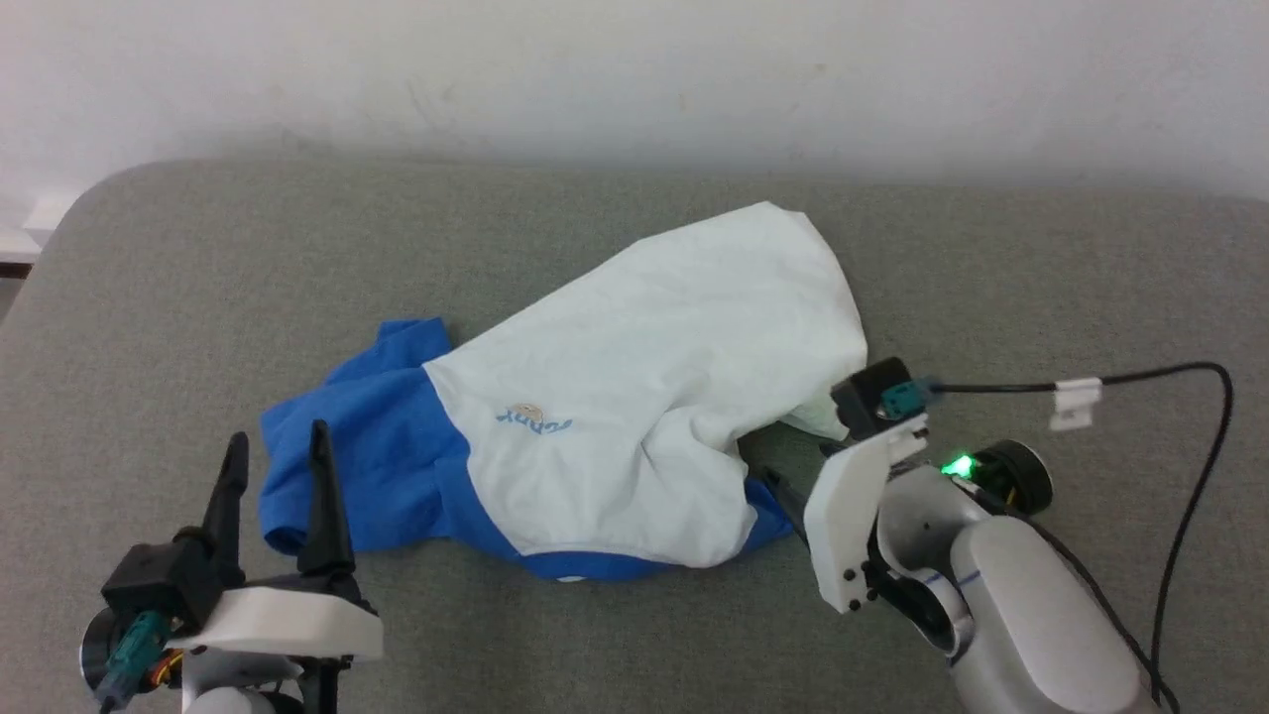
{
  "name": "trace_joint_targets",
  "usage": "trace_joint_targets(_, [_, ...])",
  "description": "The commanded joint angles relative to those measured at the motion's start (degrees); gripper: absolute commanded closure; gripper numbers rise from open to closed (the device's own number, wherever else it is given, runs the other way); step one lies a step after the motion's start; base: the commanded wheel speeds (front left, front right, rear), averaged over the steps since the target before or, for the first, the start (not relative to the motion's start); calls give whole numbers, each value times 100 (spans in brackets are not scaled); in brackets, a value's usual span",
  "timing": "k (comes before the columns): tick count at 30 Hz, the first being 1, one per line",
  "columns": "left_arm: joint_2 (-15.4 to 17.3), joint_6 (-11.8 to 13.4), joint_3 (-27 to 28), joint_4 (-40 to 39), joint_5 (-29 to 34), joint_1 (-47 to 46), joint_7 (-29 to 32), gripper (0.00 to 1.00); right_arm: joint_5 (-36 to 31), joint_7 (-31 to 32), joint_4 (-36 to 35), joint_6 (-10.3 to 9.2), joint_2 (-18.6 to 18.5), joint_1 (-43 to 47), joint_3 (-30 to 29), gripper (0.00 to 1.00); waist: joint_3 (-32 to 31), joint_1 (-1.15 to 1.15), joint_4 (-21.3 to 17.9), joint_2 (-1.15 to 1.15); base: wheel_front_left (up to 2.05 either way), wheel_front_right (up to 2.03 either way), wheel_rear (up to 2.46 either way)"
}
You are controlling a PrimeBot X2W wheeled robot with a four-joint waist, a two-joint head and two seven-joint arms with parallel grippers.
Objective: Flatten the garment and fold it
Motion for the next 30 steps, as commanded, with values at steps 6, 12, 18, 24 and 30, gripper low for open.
trace_joint_targets(6, [-37,-111,-216,309,114,-393,-37,0,-369,493,807,-5,5,-731,637,0,361,0,312,0,0,0,0])
trace_joint_targets(12, [-110,-124,-303,450,156,-596,-48,0,-225,959,1363,-5,5,-911,1153,65,448,0,386,0,0,0,0])
trace_joint_targets(18, [-160,-132,-264,517,112,-598,-59,0,-85,385,1222,-5,5,-892,726,100,367,0,269,0,0,0,0])
trace_joint_targets(24, [-213,-142,-261,540,85,-522,-65,0,-191,-362,237,-5,-58,-390,-826,100,280,0,84,0,0,0,0])
trace_joint_targets(30, [-236,-178,-284,611,30,-531,-66,0,-513,-307,-790,-5,-11,482,-2832,100,267,0,-65,0,0,0,0])
